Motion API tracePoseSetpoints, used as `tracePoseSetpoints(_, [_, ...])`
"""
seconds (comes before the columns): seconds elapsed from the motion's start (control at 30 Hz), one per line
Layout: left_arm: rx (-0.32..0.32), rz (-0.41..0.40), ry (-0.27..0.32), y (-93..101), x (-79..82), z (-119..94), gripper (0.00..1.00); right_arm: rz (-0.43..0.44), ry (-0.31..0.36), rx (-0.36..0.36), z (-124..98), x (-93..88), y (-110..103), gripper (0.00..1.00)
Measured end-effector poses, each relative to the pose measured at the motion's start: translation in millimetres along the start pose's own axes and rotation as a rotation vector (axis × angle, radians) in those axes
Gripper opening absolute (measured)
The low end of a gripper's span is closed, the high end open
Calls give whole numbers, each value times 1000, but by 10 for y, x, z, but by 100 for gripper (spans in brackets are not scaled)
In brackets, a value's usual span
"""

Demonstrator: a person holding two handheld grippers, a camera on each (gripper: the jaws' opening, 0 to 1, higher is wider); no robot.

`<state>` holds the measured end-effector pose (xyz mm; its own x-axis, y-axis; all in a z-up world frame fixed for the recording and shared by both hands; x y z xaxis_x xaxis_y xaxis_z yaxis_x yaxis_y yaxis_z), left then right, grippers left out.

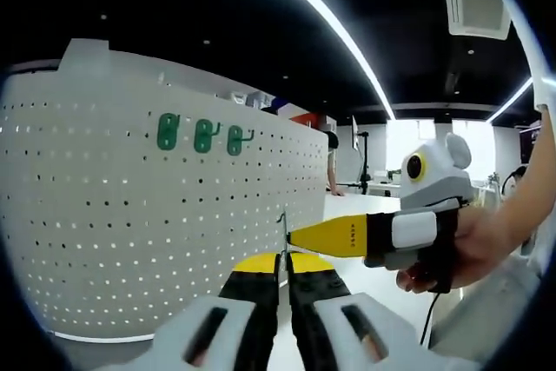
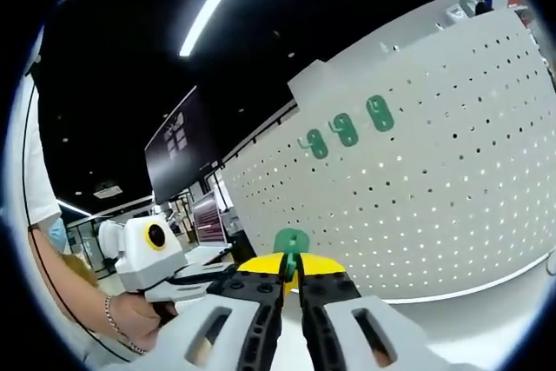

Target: Insert the hook assembly into the mounting plate slot until the hook locks in place.

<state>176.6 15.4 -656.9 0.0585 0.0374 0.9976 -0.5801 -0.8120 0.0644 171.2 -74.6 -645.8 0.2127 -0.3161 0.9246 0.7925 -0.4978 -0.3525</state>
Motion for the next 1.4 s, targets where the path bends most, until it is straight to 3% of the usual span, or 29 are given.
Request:
tracePoseSetpoints(1.23, [-12,-4,-11,41,-20,-4,4,-15,-12,-4,-34,-2,-29,1])
tracePoseSetpoints(1.4, [-17,-22,-57,31,-77,10,18,-14,-12,1,-28,0,-34,1])
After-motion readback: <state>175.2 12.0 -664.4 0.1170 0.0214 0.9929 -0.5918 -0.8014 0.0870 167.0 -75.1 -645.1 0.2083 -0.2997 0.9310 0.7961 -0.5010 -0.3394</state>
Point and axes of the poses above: the point that each gripper's makers call its tool centre point, and the gripper's own axes: z roughly forward along the fingers, y roughly to its right, x roughly out of its top, the point moved 6 cm from there along -z, roughly backward along the fingers, and after that the axes turned 14 degrees about x, right-handed, at the moved point
